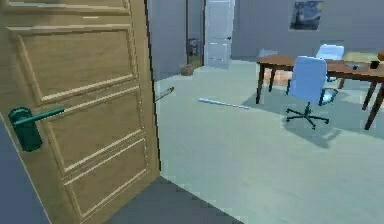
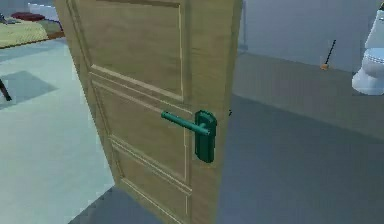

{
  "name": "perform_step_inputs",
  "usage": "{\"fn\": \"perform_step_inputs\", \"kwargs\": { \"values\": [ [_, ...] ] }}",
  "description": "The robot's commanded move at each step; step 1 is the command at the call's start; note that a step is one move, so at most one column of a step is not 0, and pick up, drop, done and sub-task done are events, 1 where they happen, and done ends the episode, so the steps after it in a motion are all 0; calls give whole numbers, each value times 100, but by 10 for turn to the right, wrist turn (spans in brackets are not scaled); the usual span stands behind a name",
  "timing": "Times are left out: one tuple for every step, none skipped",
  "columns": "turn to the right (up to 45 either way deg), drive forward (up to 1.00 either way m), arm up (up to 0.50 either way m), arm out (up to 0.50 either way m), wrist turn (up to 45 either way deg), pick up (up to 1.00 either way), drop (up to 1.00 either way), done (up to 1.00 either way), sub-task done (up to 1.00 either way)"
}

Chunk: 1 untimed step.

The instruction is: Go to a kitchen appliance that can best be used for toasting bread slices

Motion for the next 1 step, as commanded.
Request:
{"fn": "perform_step_inputs", "kwargs": {
  "values": [
    [0, 100, 0, 0, 0, 0, 0, 0, 0]
  ]
}}
